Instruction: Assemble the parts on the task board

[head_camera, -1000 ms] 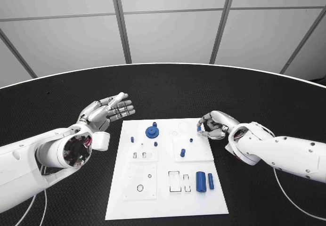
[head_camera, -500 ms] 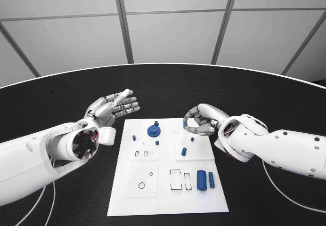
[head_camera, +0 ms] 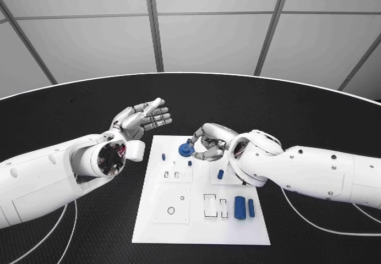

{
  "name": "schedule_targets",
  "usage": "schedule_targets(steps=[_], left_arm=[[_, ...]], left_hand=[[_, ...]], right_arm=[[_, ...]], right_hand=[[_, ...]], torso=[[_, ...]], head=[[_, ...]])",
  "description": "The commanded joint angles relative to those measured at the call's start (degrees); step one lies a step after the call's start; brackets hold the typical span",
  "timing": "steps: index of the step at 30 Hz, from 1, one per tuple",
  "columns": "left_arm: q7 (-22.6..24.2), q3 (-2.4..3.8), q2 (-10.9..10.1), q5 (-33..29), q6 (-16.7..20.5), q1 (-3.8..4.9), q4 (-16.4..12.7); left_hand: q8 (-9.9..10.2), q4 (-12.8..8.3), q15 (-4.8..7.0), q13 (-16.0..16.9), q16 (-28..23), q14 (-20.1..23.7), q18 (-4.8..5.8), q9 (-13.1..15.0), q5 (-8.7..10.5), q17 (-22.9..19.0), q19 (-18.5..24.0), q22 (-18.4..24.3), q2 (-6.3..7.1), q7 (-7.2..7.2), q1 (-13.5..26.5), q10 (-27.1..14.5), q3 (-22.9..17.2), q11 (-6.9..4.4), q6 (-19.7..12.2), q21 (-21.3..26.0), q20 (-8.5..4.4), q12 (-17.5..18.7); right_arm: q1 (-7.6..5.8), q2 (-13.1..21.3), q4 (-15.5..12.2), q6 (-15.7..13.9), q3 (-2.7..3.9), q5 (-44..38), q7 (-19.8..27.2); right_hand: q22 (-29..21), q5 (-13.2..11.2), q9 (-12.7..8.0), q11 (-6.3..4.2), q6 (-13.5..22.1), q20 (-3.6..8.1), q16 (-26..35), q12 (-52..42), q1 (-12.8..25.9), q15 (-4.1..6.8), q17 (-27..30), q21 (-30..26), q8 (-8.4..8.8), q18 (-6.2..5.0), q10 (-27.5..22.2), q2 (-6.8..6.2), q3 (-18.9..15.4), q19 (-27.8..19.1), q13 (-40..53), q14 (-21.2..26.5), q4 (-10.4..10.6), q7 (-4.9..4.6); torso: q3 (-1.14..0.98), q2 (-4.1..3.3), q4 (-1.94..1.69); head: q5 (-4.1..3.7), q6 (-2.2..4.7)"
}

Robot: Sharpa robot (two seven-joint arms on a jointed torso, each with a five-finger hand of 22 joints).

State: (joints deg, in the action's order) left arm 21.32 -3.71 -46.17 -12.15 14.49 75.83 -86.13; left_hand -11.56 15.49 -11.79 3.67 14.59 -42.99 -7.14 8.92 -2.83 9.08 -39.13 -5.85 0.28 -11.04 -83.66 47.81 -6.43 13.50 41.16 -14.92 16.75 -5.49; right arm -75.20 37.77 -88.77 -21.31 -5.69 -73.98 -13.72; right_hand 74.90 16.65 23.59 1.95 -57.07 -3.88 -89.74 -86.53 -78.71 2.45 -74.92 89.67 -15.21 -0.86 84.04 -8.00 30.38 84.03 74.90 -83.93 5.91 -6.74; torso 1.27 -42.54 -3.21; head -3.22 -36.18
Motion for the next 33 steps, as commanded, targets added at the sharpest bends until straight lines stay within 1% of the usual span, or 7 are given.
schedule_targets(steps=[1,5,9,12,14,17,33], left_arm=[[0.0,0.0,0.2,0.0,0.0,0.0,0.2],[0.0,0.0,0.5,0.0,0.0,0.0,0.6],[0.0,0.01,0.7,0.0,0.0,0.0,0.8],[-0.1,0.01,0.8,0.0,0.0,0.0,1.0],[-0.1,0.01,0.9,0.0,-0.1,0.0,1.0],[-0.2,0.01,1.0,0.0,-0.1,0.01,1.1],[-0.4,0.01,0.9,0.0,-0.1,0.01,1.1]], left_hand=[[0.3,0.4,0.03,0.0,-0.4,-0.1,-0.93,0.0,-0.03,0.0,-0.3,0.0,0.49,-5.39,0.1,0.1,0.0,0.22,-0.1,0.3,-0.09,0.4],[0.3,0.4,0.03,0.0,-0.4,-0.1,-0.93,0.0,-0.03,0.0,-0.3,0.0,0.49,-5.39,0.1,0.1,0.0,0.22,-0.1,0.3,-0.09,0.4],[0.3,0.4,0.03,0.0,-0.4,-0.1,-0.93,0.0,-0.03,0.0,-0.3,0.0,0.49,-5.39,0.1,0.1,0.0,0.22,-0.1,0.3,-0.09,0.4],[0.3,0.4,0.03,0.0,-0.4,-0.1,-0.93,0.0,-0.03,0.0,-0.3,0.0,0.49,-5.39,0.1,0.1,0.0,0.22,-0.1,0.3,-0.09,0.4],[0.3,0.5,0.02,0.0,-0.4,0.0,-0.92,0.0,-0.03,-0.1,-0.3,0.1,0.47,-5.39,0.2,0.2,0.0,0.22,-0.1,0.3,-0.09,0.4],[0.3,0.5,0.02,0.0,-0.4,0.0,-0.92,0.0,-0.03,-0.1,-0.3,0.1,0.47,-5.39,0.2,0.2,0.0,0.22,-0.1,0.3,-0.09,0.4],[0.3,0.5,0.02,0.0,-0.4,0.0,-0.92,0.0,-0.03,-0.1,-0.3,0.1,0.47,-5.39,0.2,0.2,0.1,0.22,-0.1,0.3,-0.09,0.4]], right_arm=[[0.35,-2.2,0.5,0.7,-0.17,-1.4,-1.0],[1.25,-3.4,0.9,1.3,-0.35,-3.0,-1.8],[2.97,-4.6,1.4,1.4,-0.43,-4.3,-2.6],[4.1,-5.4,1.9,1.2,-0.45,-5.8,-2.8],[4.69,-5.8,2.4,1.1,-0.47,-6.6,-2.9],[5.06,-6.1,2.8,1.2,-0.47,-7.1,-2.9],[6.19,-6.9,4.7,2.2,-0.51,-7.5,-2.4]], right_hand=[[15.1,0.7,2.4,-0.07,0.3,-0.01,-0.1,0.2,0.8,-0.36,-14.5,0.3,-1.81,0.86,3.2,-0.13,0.1,6.0,11.7,-5.9,-0.4,0.18],[15.1,0.8,2.4,-0.07,0.3,-0.02,-0.1,0.2,0.8,-0.37,-14.5,0.3,-1.85,0.86,3.3,-0.17,0.1,6.0,11.8,-5.9,-0.4,0.18],[15.1,1.1,2.5,-0.07,0.3,-0.04,0.0,0.2,0.9,-0.37,-14.4,0.3,-1.93,0.86,3.3,-0.18,0.1,6.0,11.8,-5.9,-0.5,0.19],[15.1,1.5,2.6,-0.07,0.3,-0.05,-0.1,0.2,0.9,-0.37,-14.5,0.3,-2.02,0.86,3.3,-0.16,0.2,6.0,11.8,-5.9,-0.6,0.19],[15.1,1.6,2.6,-0.06,0.4,-0.06,0.0,0.1,1.0,-0.38,-14.4,0.3,-2.05,0.86,3.3,-0.19,0.2,6.0,11.8,-5.9,-0.6,0.18],[15.1,1.6,2.6,-0.06,0.4,-0.06,0.0,0.1,1.0,-0.38,-14.4,0.3,-2.06,0.86,3.3,-0.2,0.2,6.0,11.8,-5.9,-0.6,0.18],[15.1,1.7,2.6,-0.05,0.4,-0.07,0.0,0.1,1.2,-0.39,-14.4,0.3,-2.09,0.86,3.3,-0.25,0.1,6.0,11.8,-5.9,-0.6,0.17]], torso=[[0.05,0.01,0.15],[-0.12,-0.02,0.23],[-0.3,-0.06,0.34],[-0.39,-0.14,0.23],[-0.3,-0.12,0.04],[-0.22,-0.09,0.07],[-0.23,-0.14,0.13]], head=[[0.57,-0.21],[0.88,-0.38],[1.28,-0.48],[1.5,-0.49],[1.47,-0.63],[1.63,-0.66],[2.13,-1.18]])
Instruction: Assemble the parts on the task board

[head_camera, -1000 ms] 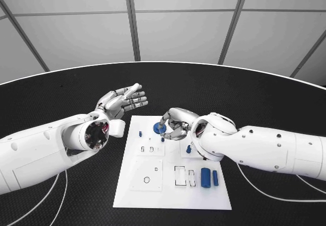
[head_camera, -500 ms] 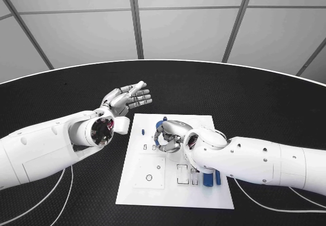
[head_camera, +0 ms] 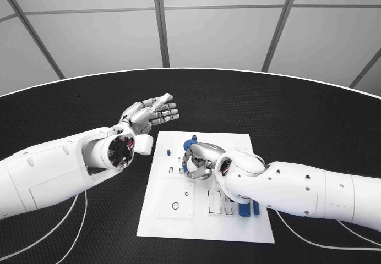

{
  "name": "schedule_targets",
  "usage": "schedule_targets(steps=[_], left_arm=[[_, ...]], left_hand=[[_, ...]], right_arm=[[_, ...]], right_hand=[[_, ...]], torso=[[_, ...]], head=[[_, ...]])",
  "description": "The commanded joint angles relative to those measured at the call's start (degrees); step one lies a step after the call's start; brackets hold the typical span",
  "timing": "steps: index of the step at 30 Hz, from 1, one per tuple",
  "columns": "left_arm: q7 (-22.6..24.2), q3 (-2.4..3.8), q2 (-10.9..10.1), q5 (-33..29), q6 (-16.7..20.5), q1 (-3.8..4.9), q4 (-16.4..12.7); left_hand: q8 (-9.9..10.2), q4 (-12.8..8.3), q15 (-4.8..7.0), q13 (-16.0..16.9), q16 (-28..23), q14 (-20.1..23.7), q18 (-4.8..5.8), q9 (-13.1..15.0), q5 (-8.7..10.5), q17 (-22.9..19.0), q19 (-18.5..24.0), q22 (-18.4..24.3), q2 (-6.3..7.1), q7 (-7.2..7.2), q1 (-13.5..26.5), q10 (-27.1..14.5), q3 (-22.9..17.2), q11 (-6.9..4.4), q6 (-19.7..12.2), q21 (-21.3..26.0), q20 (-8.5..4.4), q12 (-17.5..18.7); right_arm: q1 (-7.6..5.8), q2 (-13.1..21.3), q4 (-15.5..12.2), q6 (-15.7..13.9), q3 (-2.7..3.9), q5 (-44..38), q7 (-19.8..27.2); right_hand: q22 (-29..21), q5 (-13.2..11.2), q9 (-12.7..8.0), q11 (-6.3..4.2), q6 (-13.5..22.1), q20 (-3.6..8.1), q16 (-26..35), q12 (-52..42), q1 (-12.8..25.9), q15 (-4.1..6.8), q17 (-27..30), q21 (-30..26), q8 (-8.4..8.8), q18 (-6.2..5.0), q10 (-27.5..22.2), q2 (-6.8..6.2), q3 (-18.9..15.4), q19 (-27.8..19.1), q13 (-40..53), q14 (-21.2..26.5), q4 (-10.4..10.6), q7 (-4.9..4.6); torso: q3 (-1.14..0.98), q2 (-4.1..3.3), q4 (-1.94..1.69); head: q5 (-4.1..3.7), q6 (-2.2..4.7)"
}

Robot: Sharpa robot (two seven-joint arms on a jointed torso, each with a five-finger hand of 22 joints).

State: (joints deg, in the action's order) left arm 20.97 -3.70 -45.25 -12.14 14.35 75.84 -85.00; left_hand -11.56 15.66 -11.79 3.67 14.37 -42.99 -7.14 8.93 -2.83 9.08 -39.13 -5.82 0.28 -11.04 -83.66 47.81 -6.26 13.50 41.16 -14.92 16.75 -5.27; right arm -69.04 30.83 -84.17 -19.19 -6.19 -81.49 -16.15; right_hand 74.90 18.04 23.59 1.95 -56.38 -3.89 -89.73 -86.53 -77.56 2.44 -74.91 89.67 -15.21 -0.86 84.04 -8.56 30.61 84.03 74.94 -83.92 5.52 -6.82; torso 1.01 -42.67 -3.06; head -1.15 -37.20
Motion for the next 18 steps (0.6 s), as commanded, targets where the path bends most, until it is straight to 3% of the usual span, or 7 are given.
schedule_targets(steps=[1,14,18], left_arm=[[0.0,0.0,-0.1,0.0,0.0,0.0,0.0],[-0.1,0.0,-0.3,0.0,0.0,0.0,-0.1],[-0.1,0.0,-0.3,0.0,0.0,0.0,-0.1]], left_hand=[[0.3,0.4,0.02,0.0,-0.2,0.0,-0.92,0.0,-0.03,-0.1,-0.3,0.0,0.47,-5.39,0.2,0.2,-0.1,0.22,-0.1,0.3,-0.09,0.2],[0.3,0.4,0.02,0.0,-0.2,0.0,-0.92,0.0,-0.03,-0.1,-0.3,0.0,0.47,-5.39,0.2,0.2,-0.1,0.22,-0.1,0.3,-0.09,0.2],[0.3,0.4,0.02,0.0,-0.2,0.0,-0.92,0.0,-0.03,-0.1,-0.3,0.0,0.47,-5.39,0.2,0.2,-0.1,0.22,-0.1,0.3,-0.09,0.2]], right_arm=[[0.07,0.0,0.1,0.1,0.0,0.0,0.0],[0.16,-0.2,0.6,1.1,-0.01,0.0,-0.5],[0.17,-0.2,0.7,1.4,-0.02,0.0,-0.7]], right_hand=[[15.1,0.3,2.6,-0.05,-0.3,-0.06,0.0,0.1,0.0,-0.38,-14.5,0.3,-2.09,0.86,3.3,0.32,-0.1,6.0,11.8,-5.9,-0.2,0.25],[15.1,0.4,2.7,-0.05,-0.3,-0.07,0.0,0.1,0.1,-0.38,-14.4,0.3,-2.12,0.86,3.3,0.2,-0.2,6.0,11.8,-5.9,-0.3,0.24],[15.1,0.2,2.6,0.07,0.3,-0.14,0.0,0.5,0.8,-0.47,-14.4,0.3,-1.95,0.86,3.0,-0.55,-0.5,6.0,11.5,-5.9,-0.4,0.08]], torso=[[0.06,0.0,-0.02],[0.06,0.01,-0.02],[0.05,-0.02,-0.05]], head=[[0.05,-0.18],[0.03,-0.26],[0.04,-0.35]])
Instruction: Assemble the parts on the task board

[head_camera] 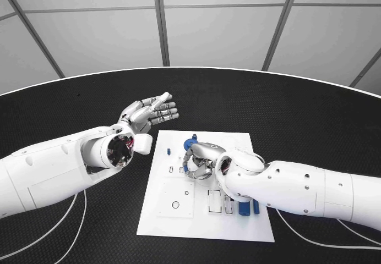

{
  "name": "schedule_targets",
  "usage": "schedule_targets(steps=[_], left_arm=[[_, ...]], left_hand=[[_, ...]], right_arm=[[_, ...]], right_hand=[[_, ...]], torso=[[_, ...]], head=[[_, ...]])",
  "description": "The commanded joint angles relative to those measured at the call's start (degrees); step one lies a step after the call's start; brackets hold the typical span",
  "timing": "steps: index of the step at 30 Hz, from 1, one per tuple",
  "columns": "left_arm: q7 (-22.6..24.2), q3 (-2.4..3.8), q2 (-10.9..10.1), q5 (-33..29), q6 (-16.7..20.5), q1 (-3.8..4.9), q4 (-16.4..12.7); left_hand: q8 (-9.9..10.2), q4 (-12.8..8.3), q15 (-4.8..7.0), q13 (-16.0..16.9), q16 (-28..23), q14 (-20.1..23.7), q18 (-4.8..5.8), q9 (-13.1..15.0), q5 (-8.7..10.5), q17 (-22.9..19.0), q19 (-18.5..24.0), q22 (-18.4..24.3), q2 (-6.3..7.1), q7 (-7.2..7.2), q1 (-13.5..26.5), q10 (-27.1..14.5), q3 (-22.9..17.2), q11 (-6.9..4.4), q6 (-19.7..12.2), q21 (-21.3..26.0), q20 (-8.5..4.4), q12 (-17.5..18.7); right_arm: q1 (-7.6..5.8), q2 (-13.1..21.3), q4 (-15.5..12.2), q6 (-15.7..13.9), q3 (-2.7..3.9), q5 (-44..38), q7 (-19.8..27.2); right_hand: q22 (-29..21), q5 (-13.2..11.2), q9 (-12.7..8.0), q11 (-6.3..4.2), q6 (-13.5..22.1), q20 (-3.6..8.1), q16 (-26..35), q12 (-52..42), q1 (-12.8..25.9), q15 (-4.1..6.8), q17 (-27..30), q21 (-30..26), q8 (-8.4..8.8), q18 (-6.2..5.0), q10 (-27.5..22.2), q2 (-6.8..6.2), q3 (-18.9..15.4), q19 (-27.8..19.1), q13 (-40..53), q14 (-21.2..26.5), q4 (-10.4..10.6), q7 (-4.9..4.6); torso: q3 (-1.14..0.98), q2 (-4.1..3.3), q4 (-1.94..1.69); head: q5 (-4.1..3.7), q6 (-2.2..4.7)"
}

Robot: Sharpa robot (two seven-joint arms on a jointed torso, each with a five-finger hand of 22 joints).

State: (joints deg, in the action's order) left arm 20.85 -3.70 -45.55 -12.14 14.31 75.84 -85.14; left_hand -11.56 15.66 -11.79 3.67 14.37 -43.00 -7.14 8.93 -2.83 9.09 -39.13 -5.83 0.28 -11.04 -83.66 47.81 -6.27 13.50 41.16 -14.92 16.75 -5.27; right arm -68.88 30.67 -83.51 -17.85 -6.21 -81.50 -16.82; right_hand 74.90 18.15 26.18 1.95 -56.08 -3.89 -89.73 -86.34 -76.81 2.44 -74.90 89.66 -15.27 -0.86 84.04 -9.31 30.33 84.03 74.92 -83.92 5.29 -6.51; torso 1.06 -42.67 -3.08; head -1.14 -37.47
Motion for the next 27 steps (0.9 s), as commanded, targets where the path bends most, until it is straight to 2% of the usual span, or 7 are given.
schedule_targets(steps=[1,18,27], left_arm=[[0.0,0.0,0.0,0.0,0.0,0.0,0.0],[0.0,0.0,-0.1,0.0,0.1,0.0,-0.1],[-0.1,0.0,-0.1,0.0,0.0,0.0,-0.2]], left_hand=[[0.3,0.4,0.02,0.0,-0.2,0.0,-0.92,0.0,-0.03,-0.1,-0.3,0.1,0.47,-5.39,0.2,0.2,-0.1,0.23,-0.1,0.3,-0.09,0.2],[0.4,0.4,0.01,0.0,-0.2,0.0,-0.91,-0.1,-0.03,-0.1,-0.3,0.1,0.47,-5.4,0.2,0.2,-0.1,0.23,-0.2,0.3,-0.09,0.3],[0.4,0.4,0.01,0.0,-0.2,0.0,-0.91,-0.1,-0.03,-0.1,-0.3,0.1,0.47,-5.4,0.2,0.2,-0.1,0.23,-0.2,0.3,-0.09,0.3]], right_arm=[[0.0,0.0,0.1,0.1,0.0,0.0,-0.1],[0.0,-0.3,0.1,0.5,0.0,0.0,-0.6],[0.0,-0.3,0.3,0.6,0.0,0.0,-0.7]], right_hand=[[15.1,0.0,0.1,0.07,0.0,-0.14,0.0,0.3,0.1,-0.46,-14.4,0.3,-1.89,0.86,3.0,0.2,-0.2,6.0,11.5,-5.9,-0.1,-0.23],[15.1,0.0,0.0,0.17,0.4,-0.19,0.0,0.5,0.3,-0.55,-14.4,0.3,-1.71,0.86,2.9,-0.17,-0.3,6.0,11.4,-5.9,-0.2,-0.36],[15.1,0.0,-0.3,0.44,1.2,-0.36,0.0,0.9,1.1,-0.76,-14.3,0.3,-1.26,0.86,2.5,-1.03,-0.5,6.0,11.0,-5.9,-0.2,-0.67]], torso=[[0.0,-0.02,-0.04],[0.02,0.02,0.05],[0.03,0.01,-0.01]], head=[[0.02,-0.11],[0.05,-0.38],[-0.01,-0.42]])
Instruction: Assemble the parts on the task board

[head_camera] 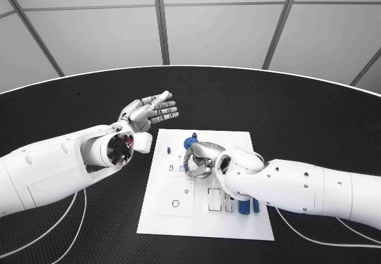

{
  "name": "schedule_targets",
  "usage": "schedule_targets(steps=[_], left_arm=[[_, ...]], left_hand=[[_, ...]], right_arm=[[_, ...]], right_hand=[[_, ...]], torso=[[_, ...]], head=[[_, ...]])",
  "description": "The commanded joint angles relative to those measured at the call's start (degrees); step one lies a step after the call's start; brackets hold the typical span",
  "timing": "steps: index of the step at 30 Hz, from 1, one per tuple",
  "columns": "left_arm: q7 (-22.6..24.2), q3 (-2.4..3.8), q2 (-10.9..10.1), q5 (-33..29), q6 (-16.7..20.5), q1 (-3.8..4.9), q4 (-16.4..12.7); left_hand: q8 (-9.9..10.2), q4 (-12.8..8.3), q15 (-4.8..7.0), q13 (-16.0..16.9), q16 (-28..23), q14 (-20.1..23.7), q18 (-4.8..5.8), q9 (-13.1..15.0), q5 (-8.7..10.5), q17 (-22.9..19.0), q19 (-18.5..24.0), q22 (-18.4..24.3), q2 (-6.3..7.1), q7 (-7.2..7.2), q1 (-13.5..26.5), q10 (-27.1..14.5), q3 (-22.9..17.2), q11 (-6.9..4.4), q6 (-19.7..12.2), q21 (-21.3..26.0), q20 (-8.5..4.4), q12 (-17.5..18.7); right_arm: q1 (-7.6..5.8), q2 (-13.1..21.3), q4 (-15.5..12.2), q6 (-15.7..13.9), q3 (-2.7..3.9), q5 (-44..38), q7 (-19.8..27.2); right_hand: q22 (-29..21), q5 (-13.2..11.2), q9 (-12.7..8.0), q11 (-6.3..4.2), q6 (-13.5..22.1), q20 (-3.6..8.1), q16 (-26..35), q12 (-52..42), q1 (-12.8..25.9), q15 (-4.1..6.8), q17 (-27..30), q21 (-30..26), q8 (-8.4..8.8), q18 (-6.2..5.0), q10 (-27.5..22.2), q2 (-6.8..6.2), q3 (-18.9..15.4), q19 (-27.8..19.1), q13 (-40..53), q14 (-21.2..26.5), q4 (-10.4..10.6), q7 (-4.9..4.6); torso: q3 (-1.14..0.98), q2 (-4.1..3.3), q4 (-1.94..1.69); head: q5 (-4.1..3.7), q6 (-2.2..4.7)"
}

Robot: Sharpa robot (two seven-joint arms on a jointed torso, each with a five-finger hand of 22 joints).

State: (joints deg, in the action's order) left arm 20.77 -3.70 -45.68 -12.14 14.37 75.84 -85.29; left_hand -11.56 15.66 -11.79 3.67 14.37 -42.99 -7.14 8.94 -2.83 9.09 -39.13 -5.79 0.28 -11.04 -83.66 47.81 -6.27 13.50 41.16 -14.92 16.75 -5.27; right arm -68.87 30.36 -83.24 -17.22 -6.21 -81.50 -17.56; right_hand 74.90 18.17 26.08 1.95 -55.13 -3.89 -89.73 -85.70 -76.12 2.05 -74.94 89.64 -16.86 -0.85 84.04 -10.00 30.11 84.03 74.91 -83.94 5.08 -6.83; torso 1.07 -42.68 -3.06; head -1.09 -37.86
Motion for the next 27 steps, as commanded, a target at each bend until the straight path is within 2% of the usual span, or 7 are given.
schedule_targets(steps=[1,17,23,27], left_arm=[[0.0,0.0,0.0,0.0,0.0,0.0,0.0],[-0.2,0.0,-0.1,0.0,0.0,0.0,-0.1],[-0.3,0.0,-0.1,0.0,0.0,0.0,0.0],[-0.3,0.0,-0.1,0.0,-0.1,0.0,0.0]], left_hand=[[0.4,0.4,0.01,0.0,-0.2,0.0,-0.91,-0.1,-0.03,-0.1,-0.3,0.1,0.47,-5.4,0.2,0.2,-0.1,0.23,-0.2,0.3,-0.09,0.3],[0.4,0.4,0.0,0.0,-0.3,0.0,-0.9,-0.1,-0.03,-0.1,-0.3,0.1,0.46,-5.43,0.2,0.2,-0.1,0.26,-0.4,0.3,-0.09,0.4],[0.4,0.4,0.0,0.0,-0.3,0.0,-0.9,-0.1,-0.03,-0.1,-0.3,0.1,0.46,-5.43,0.2,0.2,-0.1,0.26,-0.4,0.3,-0.09,0.4],[0.4,0.4,0.0,0.0,-0.3,0.0,-0.9,-0.1,-0.03,-0.1,-0.3,0.1,0.46,-5.43,0.2,0.2,-0.1,0.26,-0.4,0.3,-0.09,0.4]], right_arm=[[0.0,0.0,0.0,-0.1,0.0,0.0,0.1],[-0.01,-0.1,0.3,-0.7,0.0,0.0,0.5],[-0.01,-0.2,0.4,-0.7,0.0,0.0,0.5],[-0.01,-0.2,0.4,-0.5,0.0,0.0,0.4]], right_hand=[[15.1,0.0,-0.3,0.59,0.7,-0.44,0.0,0.4,0.6,-0.48,-14.3,0.4,0.62,0.85,2.4,-0.63,-0.3,6.0,10.9,-5.9,0.0,-0.52],[15.1,-0.1,-1.3,1.69,3.2,-1.25,0.1,2.0,1.8,-1.44,-14.1,0.4,2.43,0.85,1.0,-2.15,-0.6,6.0,9.6,-5.8,0.2,-1.77],[15.1,-0.4,-1.5,1.92,3.7,-1.46,0.1,2.6,1.9,-1.64,-14.0,0.4,2.82,0.85,0.4,-2.49,-0.7,6.0,9.0,-5.8,0.1,-2.02],[15.1,-0.5,-1.6,2.02,4.0,-1.56,0.1,2.7,1.9,-1.74,-13.9,0.4,2.99,0.85,0.3,-2.65,-0.8,6.0,8.9,-5.8,0.1,-2.13]], torso=[[0.03,0.01,-0.04],[-0.04,0.0,-0.01],[0.0,0.04,-0.05],[-0.05,0.02,0.04]], head=[[-0.08,-0.05],[-0.11,-0.14],[-0.23,-0.26],[-0.21,-0.2]])
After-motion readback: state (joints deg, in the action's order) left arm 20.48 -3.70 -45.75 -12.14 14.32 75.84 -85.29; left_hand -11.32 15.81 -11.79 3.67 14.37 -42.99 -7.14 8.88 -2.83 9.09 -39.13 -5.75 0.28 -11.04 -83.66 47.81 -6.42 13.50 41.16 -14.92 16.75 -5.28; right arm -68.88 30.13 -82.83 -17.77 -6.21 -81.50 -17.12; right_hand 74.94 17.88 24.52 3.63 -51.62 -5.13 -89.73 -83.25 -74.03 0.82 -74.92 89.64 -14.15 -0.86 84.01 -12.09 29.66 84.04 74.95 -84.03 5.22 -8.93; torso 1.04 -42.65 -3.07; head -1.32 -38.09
